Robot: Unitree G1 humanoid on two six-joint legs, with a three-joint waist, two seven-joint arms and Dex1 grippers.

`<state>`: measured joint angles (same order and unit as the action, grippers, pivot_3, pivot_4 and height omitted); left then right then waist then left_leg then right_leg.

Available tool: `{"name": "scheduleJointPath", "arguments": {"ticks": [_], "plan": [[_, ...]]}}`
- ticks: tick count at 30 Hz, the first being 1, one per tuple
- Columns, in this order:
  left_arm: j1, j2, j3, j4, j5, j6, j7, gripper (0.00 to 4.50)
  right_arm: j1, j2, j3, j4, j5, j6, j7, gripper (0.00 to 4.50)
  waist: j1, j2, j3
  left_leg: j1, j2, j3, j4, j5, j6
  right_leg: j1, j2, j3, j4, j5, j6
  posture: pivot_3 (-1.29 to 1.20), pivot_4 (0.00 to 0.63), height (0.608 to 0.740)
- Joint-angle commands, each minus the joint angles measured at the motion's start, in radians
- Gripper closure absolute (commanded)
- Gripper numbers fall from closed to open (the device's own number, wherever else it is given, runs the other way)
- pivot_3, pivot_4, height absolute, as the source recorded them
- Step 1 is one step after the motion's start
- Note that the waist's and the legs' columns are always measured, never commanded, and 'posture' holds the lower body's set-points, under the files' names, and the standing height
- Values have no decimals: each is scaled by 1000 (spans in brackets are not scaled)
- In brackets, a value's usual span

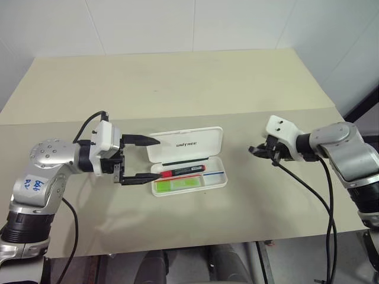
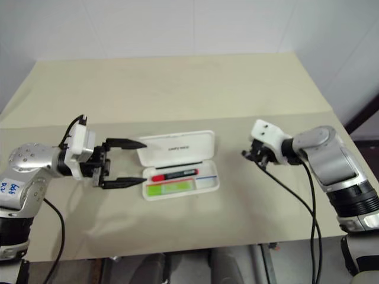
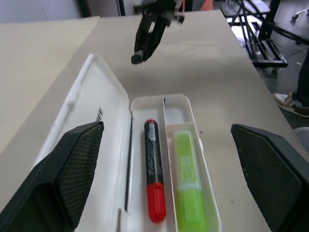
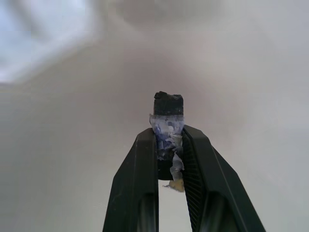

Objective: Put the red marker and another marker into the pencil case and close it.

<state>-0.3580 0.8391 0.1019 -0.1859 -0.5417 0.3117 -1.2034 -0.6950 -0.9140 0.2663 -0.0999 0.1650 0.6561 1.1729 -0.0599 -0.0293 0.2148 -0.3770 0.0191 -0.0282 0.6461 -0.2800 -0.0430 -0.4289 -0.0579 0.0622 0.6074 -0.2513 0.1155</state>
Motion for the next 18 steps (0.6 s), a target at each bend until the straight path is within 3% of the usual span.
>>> {"name": "scheduleJointPath", "arguments": {"ticks": [1,18], "plan": [[25,21,34,-20,9,-29,-11,0,-9,27,-2,-102,55,-65,73,4151,4,0,0,0,0,0,0,0,0,0,0,0,0,0,0,0,150,740],[124,43,72,-84,11,-18,24,0,-31,148,164,-77,-18,-217,178,4151,9,0,0,0,-1,0,1,0,0,1,-1,-1,0,0,-1,0,150,740]]}}
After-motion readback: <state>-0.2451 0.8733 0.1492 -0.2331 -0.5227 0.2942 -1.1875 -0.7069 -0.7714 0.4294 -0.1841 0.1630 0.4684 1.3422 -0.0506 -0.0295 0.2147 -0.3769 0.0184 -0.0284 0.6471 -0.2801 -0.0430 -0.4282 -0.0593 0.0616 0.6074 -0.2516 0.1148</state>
